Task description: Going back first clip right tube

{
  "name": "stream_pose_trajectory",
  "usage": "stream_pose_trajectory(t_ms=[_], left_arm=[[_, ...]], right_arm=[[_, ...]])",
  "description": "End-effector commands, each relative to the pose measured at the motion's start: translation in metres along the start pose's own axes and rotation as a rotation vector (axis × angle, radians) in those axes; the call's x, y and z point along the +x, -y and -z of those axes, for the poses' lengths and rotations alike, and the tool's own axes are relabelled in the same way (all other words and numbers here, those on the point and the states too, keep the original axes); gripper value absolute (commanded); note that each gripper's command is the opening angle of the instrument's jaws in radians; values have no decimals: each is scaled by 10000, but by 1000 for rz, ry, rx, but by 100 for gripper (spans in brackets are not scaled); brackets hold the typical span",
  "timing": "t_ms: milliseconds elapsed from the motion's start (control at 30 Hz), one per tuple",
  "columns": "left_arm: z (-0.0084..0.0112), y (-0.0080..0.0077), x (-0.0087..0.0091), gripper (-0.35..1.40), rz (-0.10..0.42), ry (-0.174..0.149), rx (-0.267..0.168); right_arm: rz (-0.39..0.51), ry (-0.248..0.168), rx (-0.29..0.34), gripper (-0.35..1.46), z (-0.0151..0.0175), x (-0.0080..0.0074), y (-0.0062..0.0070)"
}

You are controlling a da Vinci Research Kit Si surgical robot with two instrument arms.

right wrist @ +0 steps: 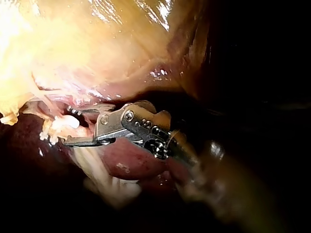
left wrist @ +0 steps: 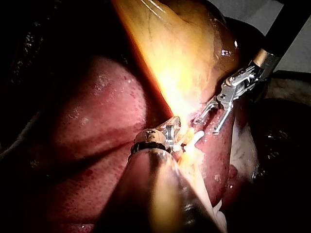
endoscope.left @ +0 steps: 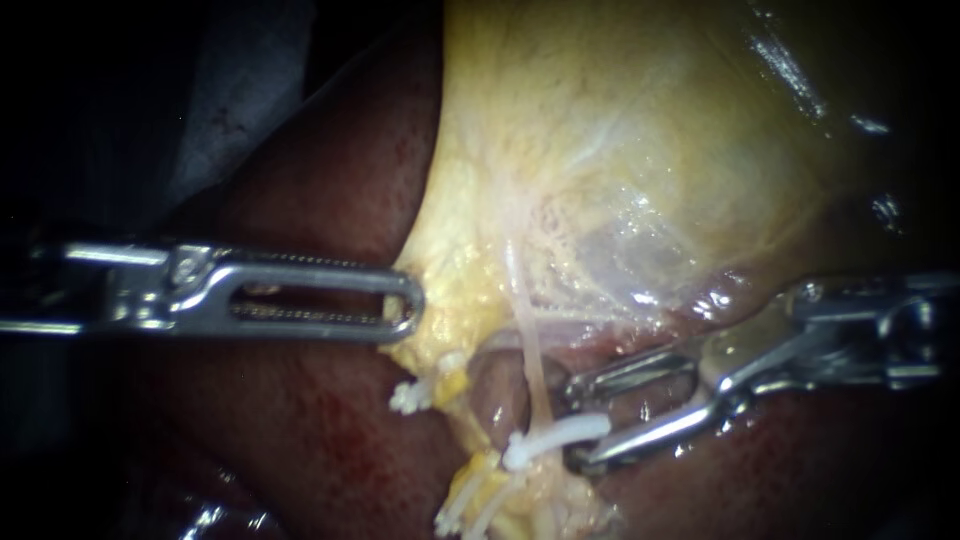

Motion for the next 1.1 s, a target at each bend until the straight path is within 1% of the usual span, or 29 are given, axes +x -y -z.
stream_pose_trajectory(t_ms=[33,100,267,367,500,667,833,967,1033,1100], left_arm=[[-1,-1,0,-35,0,0,0],[-1,-1,0,-35,0,0,0],[-1,-2,0,-35,-1,0,0],[-1,-2,0,-35,-1,0,0],[-1,-3,0,-35,-1,0,0],[-2,-4,-1,-35,-1,0,0],[-10,-10,-2,-35,-2,3,-3],[-24,-17,-2,-35,-4,8,-9],[-35,-20,-2,-35,-5,14,-17],[-47,-22,-1,-35,-6,12,-15]], right_arm=[[-4,-2,-1,39,4,2,2],[-3,-11,-6,37,22,11,8],[19,-33,-29,37,56,31,16],[38,-44,-43,38,74,39,19],[55,-55,-61,39,88,47,20],[54,-58,-67,40,94,49,21],[54,-58,-67,40,94,49,22],[54,-58,-67,40,93,49,22],[54,-58,-67,40,93,49,23],[54,-58,-67,40,92,49,23]])
